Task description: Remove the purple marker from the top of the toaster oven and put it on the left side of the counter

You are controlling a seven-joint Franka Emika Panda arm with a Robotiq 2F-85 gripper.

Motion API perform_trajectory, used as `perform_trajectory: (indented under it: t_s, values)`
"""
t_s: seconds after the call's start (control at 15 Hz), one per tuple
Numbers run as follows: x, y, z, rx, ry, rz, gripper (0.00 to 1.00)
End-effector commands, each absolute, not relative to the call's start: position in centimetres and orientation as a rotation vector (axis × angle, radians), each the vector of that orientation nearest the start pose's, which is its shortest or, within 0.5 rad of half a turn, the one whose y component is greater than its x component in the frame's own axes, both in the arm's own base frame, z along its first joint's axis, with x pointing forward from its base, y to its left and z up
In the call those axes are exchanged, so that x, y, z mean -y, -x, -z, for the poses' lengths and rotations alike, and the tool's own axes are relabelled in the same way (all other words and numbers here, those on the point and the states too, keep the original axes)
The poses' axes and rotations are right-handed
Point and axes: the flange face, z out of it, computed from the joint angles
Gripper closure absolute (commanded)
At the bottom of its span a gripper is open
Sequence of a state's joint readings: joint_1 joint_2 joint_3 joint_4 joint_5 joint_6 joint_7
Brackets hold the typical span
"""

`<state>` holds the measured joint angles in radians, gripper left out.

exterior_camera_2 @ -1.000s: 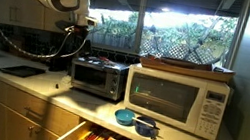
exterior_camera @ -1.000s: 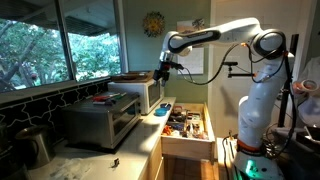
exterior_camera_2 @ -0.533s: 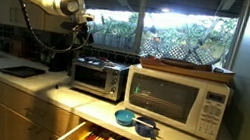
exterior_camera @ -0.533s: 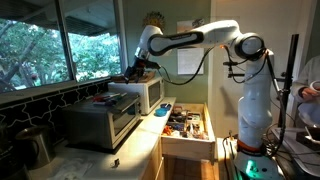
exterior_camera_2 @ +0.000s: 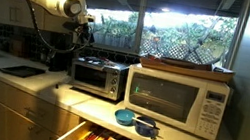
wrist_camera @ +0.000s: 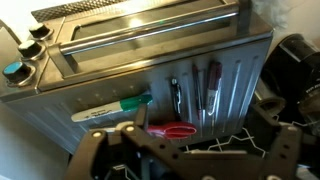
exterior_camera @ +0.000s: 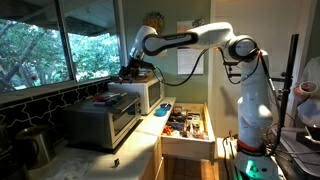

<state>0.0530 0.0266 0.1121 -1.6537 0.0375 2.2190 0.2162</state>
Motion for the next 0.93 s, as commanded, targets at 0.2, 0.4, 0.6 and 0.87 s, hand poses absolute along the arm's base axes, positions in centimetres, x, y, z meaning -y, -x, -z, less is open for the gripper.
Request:
perform_trajectory:
  t_s: [0.2, 0.4, 0.6, 0.87]
  values:
    - [-14.2, -65.5, -60.2, -0.196, 2.831, 0.812, 0.00]
    - [-15.3, -67.1, -58.5, -0.195, 2.832, 0.766, 0.05]
    - [-15.9, -68.4, -57.5, -0.179, 2.815, 0.760, 0.10]
    - [-16.6, -69.8, -56.8, -0.152, 2.794, 0.754, 0.13]
